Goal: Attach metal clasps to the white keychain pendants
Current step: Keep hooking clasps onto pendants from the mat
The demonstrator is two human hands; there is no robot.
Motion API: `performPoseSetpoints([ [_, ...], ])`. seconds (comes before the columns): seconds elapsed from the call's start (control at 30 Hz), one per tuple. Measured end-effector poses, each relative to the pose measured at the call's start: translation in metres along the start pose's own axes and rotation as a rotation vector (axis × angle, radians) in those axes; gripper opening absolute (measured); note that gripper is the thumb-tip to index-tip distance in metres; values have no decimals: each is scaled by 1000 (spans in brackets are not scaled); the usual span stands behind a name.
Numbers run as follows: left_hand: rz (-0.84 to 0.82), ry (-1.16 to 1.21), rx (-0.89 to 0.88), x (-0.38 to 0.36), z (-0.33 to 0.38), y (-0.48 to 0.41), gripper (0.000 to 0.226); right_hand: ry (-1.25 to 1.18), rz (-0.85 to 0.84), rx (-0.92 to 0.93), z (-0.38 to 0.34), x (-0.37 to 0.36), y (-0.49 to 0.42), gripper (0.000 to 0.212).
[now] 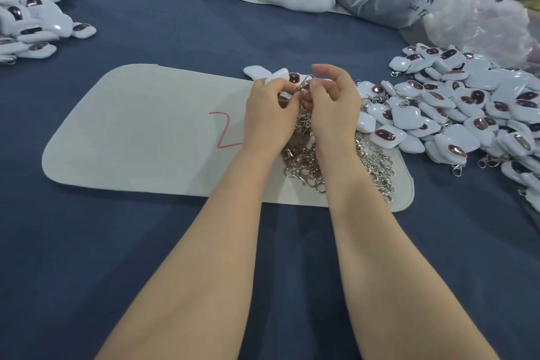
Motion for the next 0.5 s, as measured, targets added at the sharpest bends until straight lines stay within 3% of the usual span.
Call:
performPoseSetpoints([
  [0.1, 36, 8, 10, 3, 0, 0, 4, 31, 21, 0, -1, 1, -1, 31],
  [0.27, 86, -6, -10, 7, 4, 0, 12, 106, 16, -21, 0, 0, -2, 25],
  [0.5, 116, -20, -4, 9, 4, 1, 12, 371, -89, 191, -8, -10, 5, 14],
])
Point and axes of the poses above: each hand's wrist, its own y-axis away from the middle knuckle, its own x-axis out of the back of the hand, z = x × y, the point moved 4 cm from there along -y, towards the middle knuckle, and after that the axes turned 3 degrees about -z, right-handed, at the moved point
